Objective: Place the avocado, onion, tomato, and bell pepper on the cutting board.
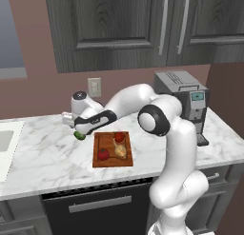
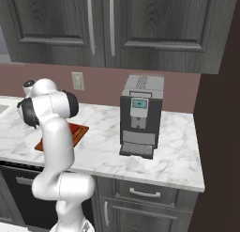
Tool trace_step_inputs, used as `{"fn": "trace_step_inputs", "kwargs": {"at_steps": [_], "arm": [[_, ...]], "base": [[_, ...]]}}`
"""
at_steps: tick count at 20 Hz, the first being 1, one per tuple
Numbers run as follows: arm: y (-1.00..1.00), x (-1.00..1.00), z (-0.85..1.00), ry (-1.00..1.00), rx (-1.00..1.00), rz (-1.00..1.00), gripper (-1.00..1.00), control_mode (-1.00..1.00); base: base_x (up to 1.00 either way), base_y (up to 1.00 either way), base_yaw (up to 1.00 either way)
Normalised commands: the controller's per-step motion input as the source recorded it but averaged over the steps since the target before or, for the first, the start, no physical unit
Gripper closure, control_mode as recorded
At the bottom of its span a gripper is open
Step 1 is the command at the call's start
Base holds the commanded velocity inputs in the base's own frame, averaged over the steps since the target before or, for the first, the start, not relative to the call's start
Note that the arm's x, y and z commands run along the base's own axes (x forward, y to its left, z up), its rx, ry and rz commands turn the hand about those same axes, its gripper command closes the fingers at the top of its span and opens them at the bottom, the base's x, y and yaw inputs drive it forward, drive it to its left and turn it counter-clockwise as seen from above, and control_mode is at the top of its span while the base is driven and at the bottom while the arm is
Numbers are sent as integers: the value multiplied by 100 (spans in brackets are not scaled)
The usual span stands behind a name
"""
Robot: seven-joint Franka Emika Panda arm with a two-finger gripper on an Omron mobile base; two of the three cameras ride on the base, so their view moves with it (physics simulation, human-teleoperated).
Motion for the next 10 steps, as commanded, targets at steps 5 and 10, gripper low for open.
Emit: {"fn": "trace_step_inputs", "kwargs": {"at_steps": [5, 10], "arm": [[1, 1, -22, 6, -5, 0, -100, -100], [0, 0, -32, 6, -6, 0, -100, -100]], "base": [[0, 0, 0], [0, 0, 0]]}}
